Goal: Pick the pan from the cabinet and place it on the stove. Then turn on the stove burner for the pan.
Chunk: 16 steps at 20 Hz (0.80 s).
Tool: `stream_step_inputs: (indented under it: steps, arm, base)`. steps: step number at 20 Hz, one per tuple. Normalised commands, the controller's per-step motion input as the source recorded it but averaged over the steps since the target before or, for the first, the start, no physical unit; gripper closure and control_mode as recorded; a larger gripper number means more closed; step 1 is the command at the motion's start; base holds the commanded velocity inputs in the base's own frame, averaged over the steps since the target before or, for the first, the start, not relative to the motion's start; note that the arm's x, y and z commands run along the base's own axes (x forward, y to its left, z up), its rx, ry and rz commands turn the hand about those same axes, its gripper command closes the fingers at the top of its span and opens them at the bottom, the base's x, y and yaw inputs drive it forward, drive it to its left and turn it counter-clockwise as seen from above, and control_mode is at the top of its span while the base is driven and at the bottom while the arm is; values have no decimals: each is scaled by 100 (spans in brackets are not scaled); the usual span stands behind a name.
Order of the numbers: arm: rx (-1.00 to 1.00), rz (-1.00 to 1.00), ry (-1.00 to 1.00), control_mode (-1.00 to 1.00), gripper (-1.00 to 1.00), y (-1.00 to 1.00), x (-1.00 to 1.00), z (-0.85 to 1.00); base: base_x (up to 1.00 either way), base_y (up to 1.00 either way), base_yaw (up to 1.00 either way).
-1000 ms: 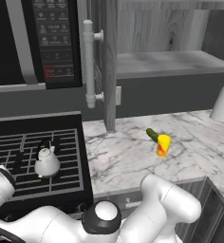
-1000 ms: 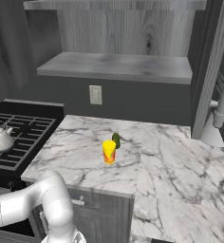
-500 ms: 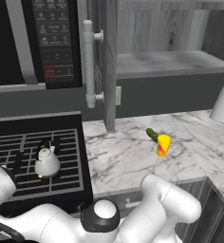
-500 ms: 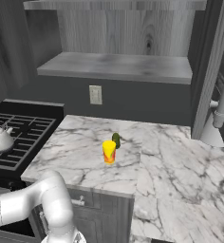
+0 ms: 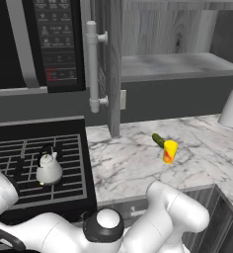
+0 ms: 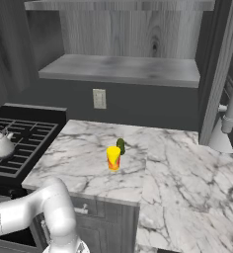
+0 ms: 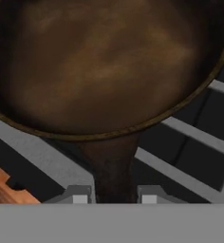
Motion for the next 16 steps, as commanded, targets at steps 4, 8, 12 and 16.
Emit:
stream_step_inputs:
  steps: [4,8,12,16]
  arm:
    - [0,0,2,-100,-100,0,7,-13]
    - [0,0,0,-100,-100,0,8,-12]
    - [0,0,0,-100,-100,0,6,-17]
    - [0,-1,0,-100,-100,0,3,-3]
  base:
    - [0,0,0]
    - [0,0,0]
    - [0,0,0]
    - [0,0,0]
